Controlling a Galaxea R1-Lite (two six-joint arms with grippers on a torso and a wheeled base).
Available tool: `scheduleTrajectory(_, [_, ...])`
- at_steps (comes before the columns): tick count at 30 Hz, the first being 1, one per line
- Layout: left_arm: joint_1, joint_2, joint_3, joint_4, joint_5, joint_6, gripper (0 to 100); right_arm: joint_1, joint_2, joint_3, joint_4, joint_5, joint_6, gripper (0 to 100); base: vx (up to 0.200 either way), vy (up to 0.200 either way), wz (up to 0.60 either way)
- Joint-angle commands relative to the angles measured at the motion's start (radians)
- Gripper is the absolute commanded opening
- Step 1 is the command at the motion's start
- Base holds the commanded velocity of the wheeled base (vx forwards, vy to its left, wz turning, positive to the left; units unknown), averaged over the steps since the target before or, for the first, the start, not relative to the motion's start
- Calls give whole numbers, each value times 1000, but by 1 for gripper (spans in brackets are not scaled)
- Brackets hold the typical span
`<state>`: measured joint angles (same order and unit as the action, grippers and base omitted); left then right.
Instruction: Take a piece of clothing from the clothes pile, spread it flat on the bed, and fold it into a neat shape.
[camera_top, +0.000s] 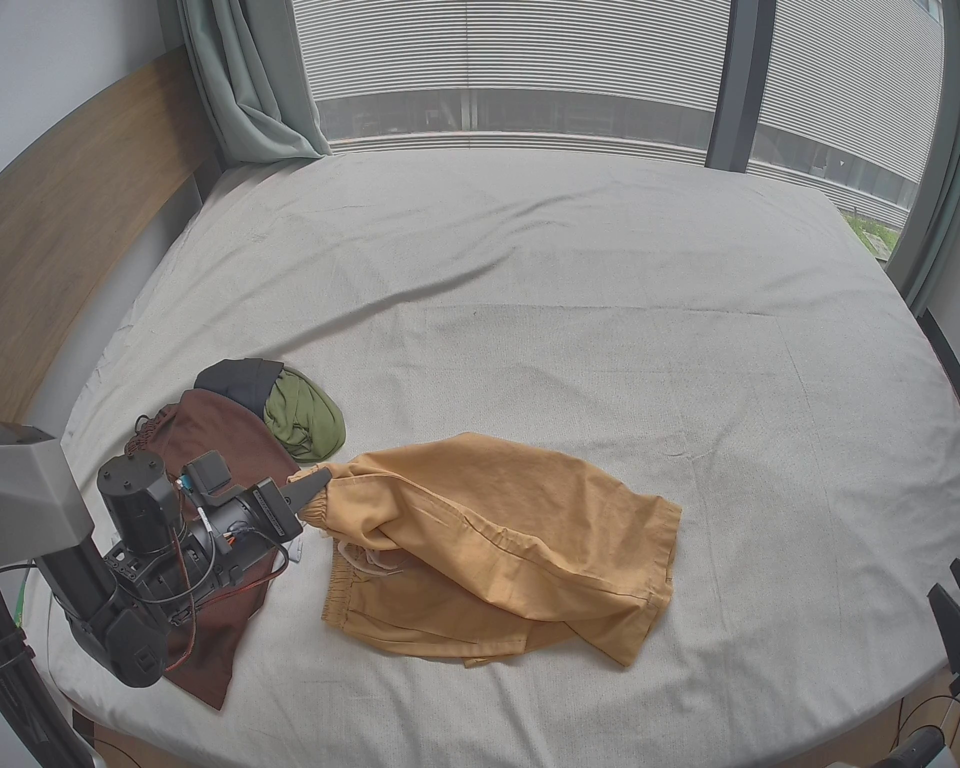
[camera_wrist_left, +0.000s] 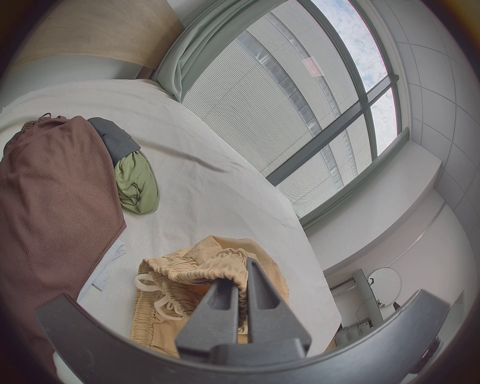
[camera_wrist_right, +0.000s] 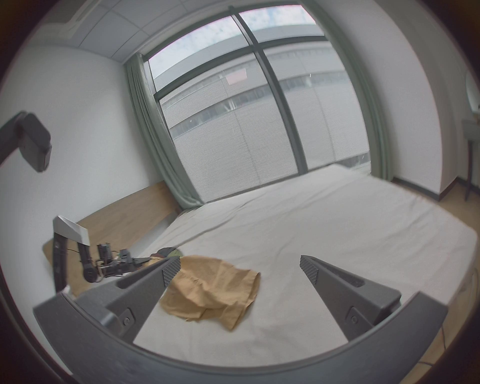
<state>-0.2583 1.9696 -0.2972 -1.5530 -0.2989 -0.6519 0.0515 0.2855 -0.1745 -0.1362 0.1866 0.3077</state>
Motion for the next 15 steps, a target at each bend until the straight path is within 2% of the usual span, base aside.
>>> scheduleTrajectory(1, [-6, -1, 0, -2, 1, 2, 0, 27, 179, -39, -3, 80, 34, 100, 0, 0, 0])
scheduleTrajectory(7, [-9, -9, -2, -2, 1, 2, 0, 41, 305, -40, -14, 152, 28, 100, 0, 0, 0])
scheduleTrajectory(14, [-16, -14, 1, -2, 1, 2, 0, 93, 377, -39, -13, 172, -24, 100, 0, 0, 0])
scheduleTrajectory(15, [-16, -17, 1, -1, 1, 2, 0, 119, 400, -40, -13, 178, -35, 100, 0, 0, 0])
